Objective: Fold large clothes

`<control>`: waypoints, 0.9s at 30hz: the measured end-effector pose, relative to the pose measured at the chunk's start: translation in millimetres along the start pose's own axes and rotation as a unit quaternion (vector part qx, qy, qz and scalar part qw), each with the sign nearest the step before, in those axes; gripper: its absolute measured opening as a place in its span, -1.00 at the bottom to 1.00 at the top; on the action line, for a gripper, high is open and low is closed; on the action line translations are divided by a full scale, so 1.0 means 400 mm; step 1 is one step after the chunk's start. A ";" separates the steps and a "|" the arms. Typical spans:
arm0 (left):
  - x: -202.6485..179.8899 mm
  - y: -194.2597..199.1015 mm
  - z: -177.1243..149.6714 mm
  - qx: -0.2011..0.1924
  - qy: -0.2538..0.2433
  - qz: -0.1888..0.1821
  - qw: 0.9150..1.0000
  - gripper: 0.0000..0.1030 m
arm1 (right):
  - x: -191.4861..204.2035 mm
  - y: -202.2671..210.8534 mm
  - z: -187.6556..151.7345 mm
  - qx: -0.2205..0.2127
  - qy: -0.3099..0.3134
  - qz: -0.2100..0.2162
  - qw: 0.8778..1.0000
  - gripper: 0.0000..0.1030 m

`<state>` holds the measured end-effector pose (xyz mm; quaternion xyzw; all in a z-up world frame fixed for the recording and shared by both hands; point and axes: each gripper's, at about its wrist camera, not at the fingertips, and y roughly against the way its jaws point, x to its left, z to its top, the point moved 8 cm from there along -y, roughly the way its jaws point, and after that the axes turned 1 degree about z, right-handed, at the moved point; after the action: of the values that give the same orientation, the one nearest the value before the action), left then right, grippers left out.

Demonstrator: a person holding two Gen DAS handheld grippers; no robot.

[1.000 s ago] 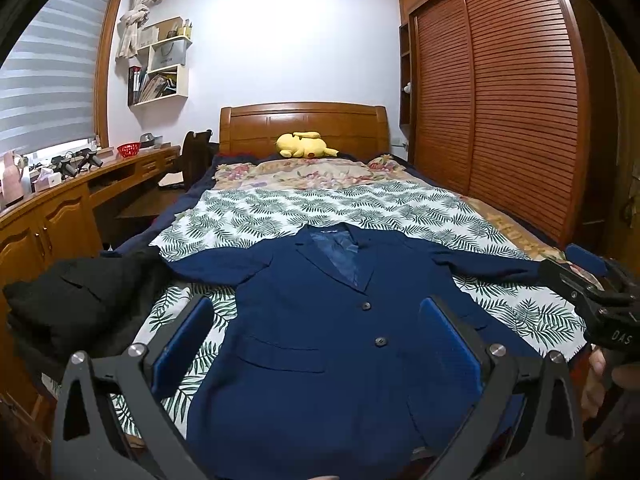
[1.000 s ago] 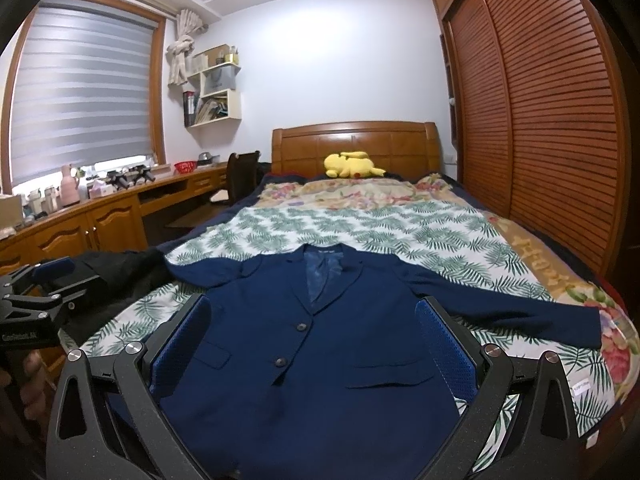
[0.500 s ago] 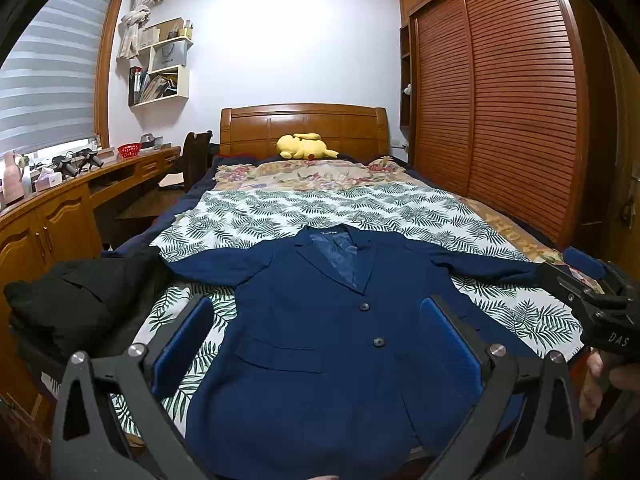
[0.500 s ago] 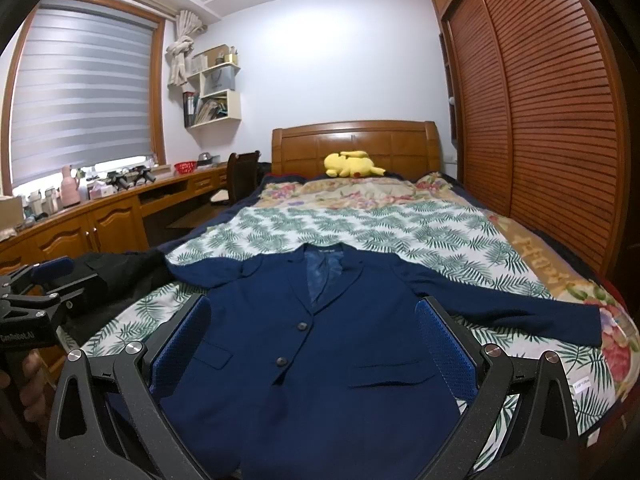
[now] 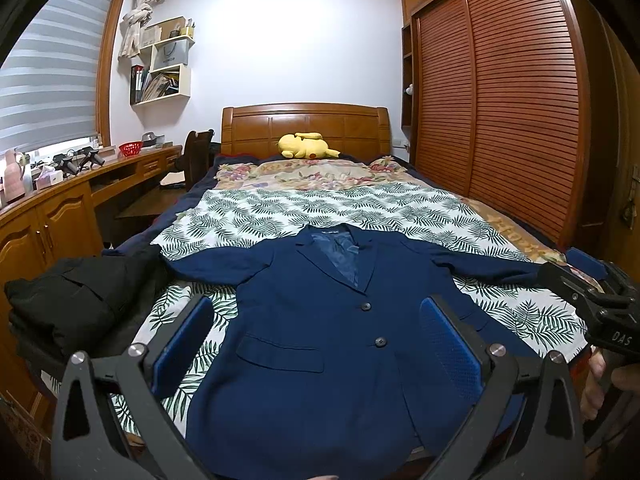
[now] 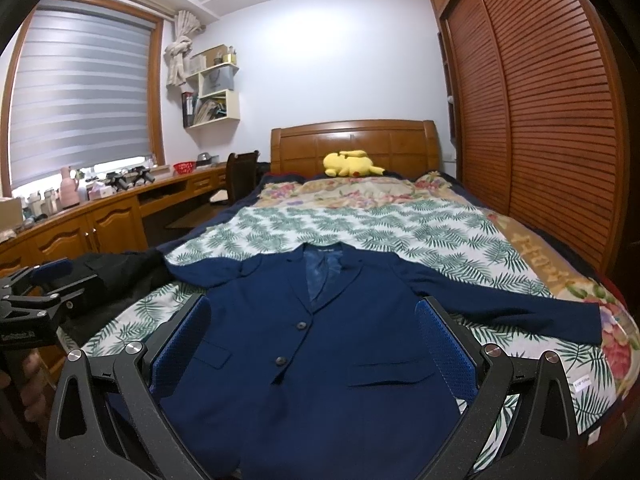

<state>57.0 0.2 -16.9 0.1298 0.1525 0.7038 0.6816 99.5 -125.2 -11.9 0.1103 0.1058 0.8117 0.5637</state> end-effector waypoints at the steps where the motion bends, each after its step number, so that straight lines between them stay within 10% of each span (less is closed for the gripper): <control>1: 0.000 0.000 0.000 0.000 0.000 0.000 1.000 1.00 | 0.000 0.000 0.000 0.000 0.000 0.000 1.000 1.00; 27: 0.053 -0.076 -0.045 0.026 0.014 0.013 0.999 1.00 | 0.026 -0.047 -0.040 0.021 0.000 0.014 1.000 1.00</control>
<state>77.1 21.3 -45.7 0.1400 0.1784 0.7101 0.6666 108.0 -109.7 -32.1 0.1233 0.1215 0.8174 0.5495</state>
